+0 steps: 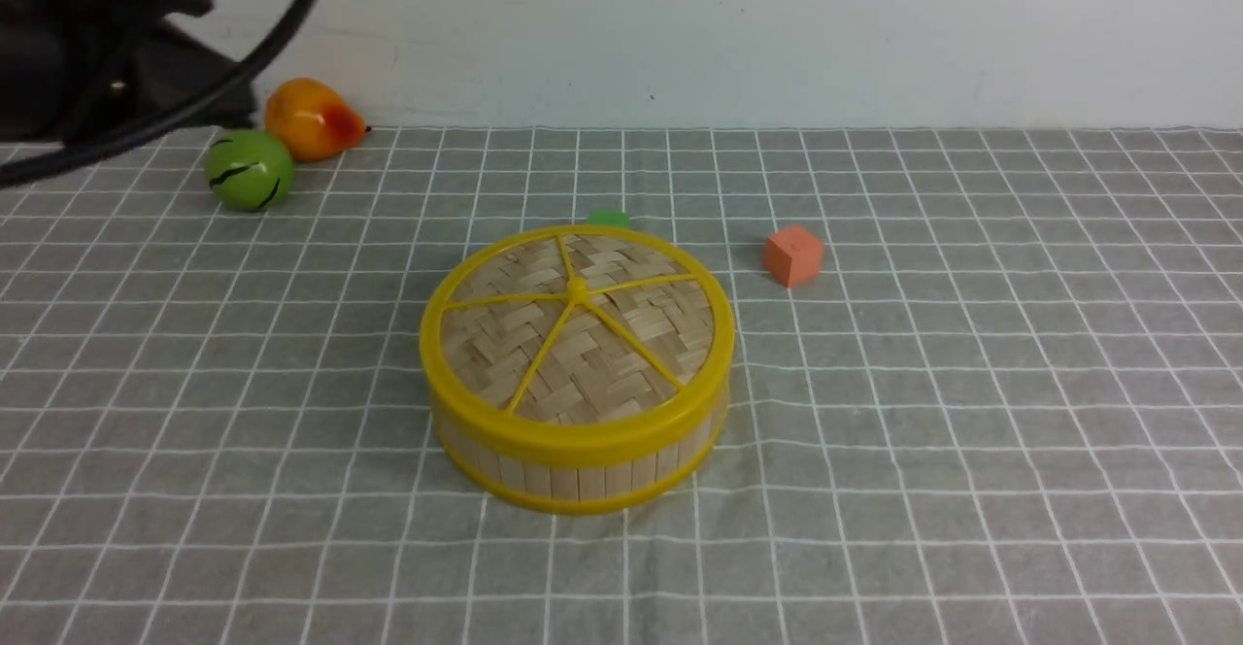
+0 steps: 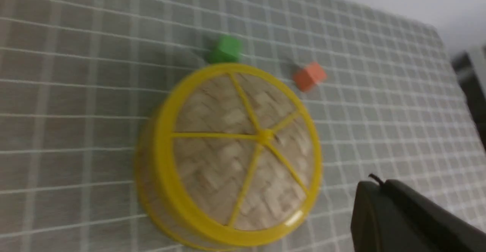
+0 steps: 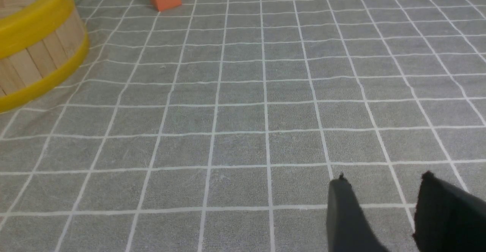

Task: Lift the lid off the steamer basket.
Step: Use the left arm to lift the lid of the steamer

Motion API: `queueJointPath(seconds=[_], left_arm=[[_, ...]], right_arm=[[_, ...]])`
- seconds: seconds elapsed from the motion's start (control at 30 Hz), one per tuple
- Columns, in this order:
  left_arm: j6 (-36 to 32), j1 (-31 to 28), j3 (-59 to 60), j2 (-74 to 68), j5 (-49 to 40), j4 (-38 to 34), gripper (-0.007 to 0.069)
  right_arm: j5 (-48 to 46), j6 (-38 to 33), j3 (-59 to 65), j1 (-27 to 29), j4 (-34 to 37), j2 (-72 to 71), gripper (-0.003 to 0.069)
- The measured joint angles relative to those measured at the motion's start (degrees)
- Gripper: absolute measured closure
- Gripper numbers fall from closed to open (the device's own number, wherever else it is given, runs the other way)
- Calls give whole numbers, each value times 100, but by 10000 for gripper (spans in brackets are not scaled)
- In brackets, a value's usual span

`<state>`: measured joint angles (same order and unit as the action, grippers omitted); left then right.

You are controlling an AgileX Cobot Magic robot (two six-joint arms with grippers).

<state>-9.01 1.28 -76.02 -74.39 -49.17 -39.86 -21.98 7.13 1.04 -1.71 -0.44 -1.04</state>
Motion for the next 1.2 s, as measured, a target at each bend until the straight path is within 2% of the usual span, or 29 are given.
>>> queueJointPath(seconds=[0.07,0.13,0.2,0.27,0.37,0.4,0.43,0.53,0.63,0.77,0.8,0.83,0.87,0.9,0.93,0.97,1.07,1.2], left_arm=[[-352,135,-433,-511,-224,-461,637],[-445,319,-760,-907,-270,-532,637],[-365,672,-1310,-1371,-326,-282,637],[-58,1012,-1805,-1791,-417,248,637],[668,1529,-2696,-2339,-695,1549,637],[724,1564,-2696,-2378,-722,1549,637],[1085,1793,-3168,-2645,-919,2172,637],[1657,2243,-3941,-3242,-1428,3265,636],[1755,2446,-4237,-3610,-1613,3634,621],[1776,2762,-4333,-4160,-1727,3986,452],[1776,2834,-4333,-4309,-1740,4120,371],[1776,2868,-4333,-4382,-1740,4233,327],[1776,2864,-4333,-4401,-1740,4233,316],[1776,2902,-4333,-4523,-1725,4404,232],[1776,2901,-4333,-4536,-1720,4423,232],[1783,2901,-4333,-4644,-1652,4549,176],[1783,2901,-4337,-4784,-1515,4732,150],[1804,2901,-4344,-4910,-1433,4805,183]], right_arm=[[0,0,0,0,0,0,417],[0,0,0,0,0,0,417],[0,0,0,0,0,0,417],[0,0,0,0,0,0,417],[0,0,0,0,0,0,417],[0,0,0,0,0,0,417],[0,0,0,0,0,0,417],[0,0,0,0,0,0,417],[0,0,0,0,0,0,417],[0,0,0,0,0,0,417],[0,0,0,0,0,0,417],[0,0,0,0,0,0,417],[0,0,0,0,0,0,417],[0,0,0,0,0,0,417],[0,0,0,0,0,0,417],[0,0,0,0,0,0,417],[0,0,0,0,0,0,417],[0,0,0,0,0,0,417]])
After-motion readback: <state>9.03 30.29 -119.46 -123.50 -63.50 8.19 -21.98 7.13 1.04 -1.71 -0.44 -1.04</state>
